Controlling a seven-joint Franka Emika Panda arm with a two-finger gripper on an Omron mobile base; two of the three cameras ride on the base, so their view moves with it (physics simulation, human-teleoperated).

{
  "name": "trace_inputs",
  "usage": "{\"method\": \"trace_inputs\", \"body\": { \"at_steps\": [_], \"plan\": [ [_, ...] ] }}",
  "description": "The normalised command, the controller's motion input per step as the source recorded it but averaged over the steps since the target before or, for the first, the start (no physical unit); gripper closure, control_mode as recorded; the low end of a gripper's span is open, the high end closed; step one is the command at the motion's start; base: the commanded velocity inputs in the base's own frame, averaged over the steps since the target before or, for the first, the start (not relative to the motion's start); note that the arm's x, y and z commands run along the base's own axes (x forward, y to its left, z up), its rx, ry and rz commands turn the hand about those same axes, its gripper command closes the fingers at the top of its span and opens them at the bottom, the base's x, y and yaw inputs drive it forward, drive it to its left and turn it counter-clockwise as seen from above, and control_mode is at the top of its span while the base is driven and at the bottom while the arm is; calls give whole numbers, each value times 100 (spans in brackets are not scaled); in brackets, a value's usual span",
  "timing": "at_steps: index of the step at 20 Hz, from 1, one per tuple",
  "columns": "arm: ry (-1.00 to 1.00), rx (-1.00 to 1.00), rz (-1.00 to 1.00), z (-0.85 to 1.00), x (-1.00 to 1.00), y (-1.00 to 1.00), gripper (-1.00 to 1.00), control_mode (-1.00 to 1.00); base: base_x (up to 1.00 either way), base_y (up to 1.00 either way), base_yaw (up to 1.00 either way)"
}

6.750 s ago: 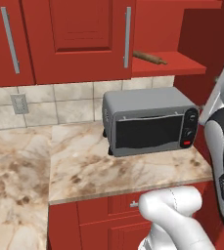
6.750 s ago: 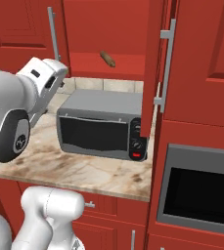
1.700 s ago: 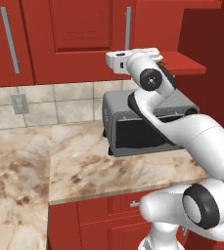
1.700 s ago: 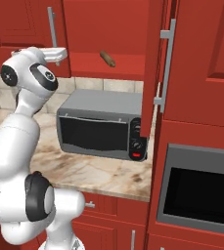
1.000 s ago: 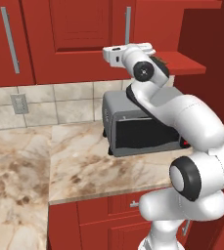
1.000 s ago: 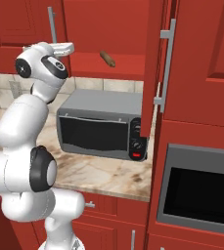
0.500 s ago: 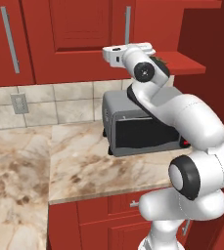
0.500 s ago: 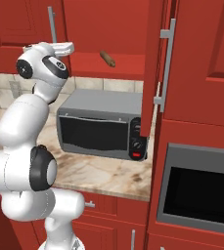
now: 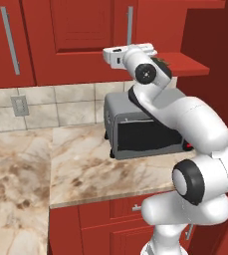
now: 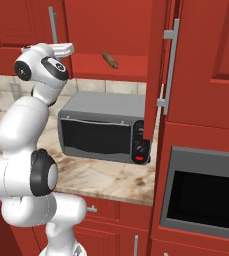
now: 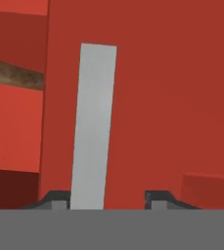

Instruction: Open the cabinet, retrieve the rolling pin, and place it next to the meat on the cutting board to prepare for tenderizing.

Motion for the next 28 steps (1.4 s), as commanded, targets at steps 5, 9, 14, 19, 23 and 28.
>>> {"method": "trace_inputs", "body": {
  "at_steps": [5, 9, 14, 19, 23, 28],
  "plan": [
    [-4, -6, 0, -6, -41, 14, 100, -100, 0, 0, 0],
    [-12, -4, 0, -6, -64, 14, 100, -100, 0, 0, 0],
    [-11, -2, 1, -8, -81, 19, 100, -100, 0, 0, 0],
    [-5, -1, 5, -17, -89, 34, 100, -100, 0, 0, 0],
    [-1, 0, 8, -17, -79, 46, 100, -100, 0, 0, 0],
    [0, 0, 6, -6, -53, 47, 100, -100, 0, 0, 0]
  ]
}}
